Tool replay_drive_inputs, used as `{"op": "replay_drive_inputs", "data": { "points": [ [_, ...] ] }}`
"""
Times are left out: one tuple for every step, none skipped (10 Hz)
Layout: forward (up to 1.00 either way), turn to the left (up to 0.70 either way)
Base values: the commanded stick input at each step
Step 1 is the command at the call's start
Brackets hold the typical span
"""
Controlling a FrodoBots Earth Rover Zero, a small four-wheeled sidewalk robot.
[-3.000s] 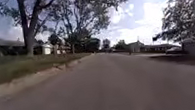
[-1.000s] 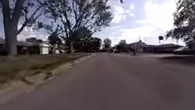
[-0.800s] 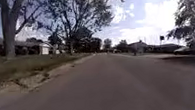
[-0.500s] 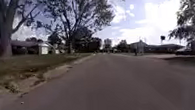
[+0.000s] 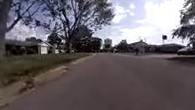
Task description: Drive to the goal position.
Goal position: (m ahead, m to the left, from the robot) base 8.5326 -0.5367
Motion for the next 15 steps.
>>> {"op": "replay_drive_inputs", "data": {
  "points": [
    [1.00,0.03],
    [1.00,0.03],
    [1.00,0.03],
    [1.00,0.03],
    [1.00,0.03],
    [1.00,0.03],
    [1.00,0.03],
    [1.00,0.03],
    [1.00,0.03],
    [1.00,0.03],
    [1.00,0.03],
    [1.00,0.03],
    [1.00,0.03],
    [1.00,0.03],
    [1.00,0.03]
  ]
}}
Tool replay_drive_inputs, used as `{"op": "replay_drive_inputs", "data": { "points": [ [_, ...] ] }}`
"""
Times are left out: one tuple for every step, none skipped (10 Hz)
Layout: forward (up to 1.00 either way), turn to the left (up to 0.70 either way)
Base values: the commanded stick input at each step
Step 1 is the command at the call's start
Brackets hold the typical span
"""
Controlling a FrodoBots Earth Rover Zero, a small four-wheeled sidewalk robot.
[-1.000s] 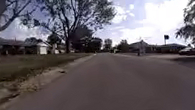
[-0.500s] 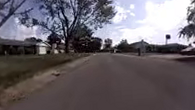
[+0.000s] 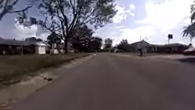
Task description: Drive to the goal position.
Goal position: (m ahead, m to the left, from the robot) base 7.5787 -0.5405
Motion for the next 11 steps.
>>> {"op": "replay_drive_inputs", "data": {
  "points": [
    [1.00,0.03],
    [1.00,0.03],
    [1.00,0.03],
    [1.00,0.03],
    [1.00,0.03],
    [1.00,0.03],
    [1.00,0.03],
    [1.00,0.03],
    [1.00,0.03],
    [1.00,0.03],
    [1.00,0.03]
  ]
}}
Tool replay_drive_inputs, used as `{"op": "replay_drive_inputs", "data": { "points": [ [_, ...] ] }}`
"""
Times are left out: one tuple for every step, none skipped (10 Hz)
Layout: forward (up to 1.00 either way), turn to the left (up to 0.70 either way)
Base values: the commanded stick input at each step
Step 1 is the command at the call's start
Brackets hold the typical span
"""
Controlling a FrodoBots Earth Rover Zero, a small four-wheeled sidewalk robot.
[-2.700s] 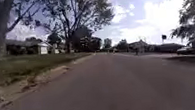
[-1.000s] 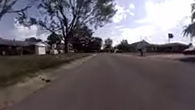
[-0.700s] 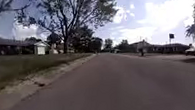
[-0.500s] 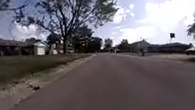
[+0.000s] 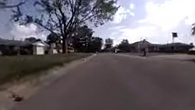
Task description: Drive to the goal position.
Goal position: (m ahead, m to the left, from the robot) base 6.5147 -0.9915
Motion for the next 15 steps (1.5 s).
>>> {"op": "replay_drive_inputs", "data": {
  "points": [
    [1.00,0.03],
    [1.00,0.03],
    [1.00,0.03],
    [1.00,0.03],
    [1.00,0.03],
    [1.00,0.00],
    [1.00,-0.01],
    [1.00,-0.22],
    [1.00,-0.34],
    [1.00,-0.18],
    [1.00,0.00],
    [1.00,0.00],
    [1.00,0.00],
    [1.00,0.00],
    [1.00,0.00]
  ]
}}
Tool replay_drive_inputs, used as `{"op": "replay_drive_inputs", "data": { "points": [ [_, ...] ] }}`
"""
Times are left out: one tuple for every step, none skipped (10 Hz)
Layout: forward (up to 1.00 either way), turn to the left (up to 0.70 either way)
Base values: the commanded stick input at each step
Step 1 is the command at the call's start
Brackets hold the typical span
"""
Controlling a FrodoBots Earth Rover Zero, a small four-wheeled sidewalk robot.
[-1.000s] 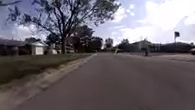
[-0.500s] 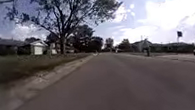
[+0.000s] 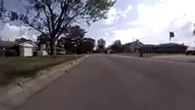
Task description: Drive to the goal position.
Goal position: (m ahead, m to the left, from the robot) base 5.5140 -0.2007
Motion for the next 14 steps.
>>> {"op": "replay_drive_inputs", "data": {
  "points": [
    [1.00,0.00],
    [1.00,0.00],
    [1.00,0.00],
    [1.00,0.00],
    [1.00,0.00],
    [1.00,0.01],
    [1.00,0.03],
    [1.00,0.05],
    [1.00,0.06],
    [1.00,0.09],
    [1.00,0.22],
    [1.00,0.19],
    [1.00,0.15],
    [1.00,0.00]
  ]
}}
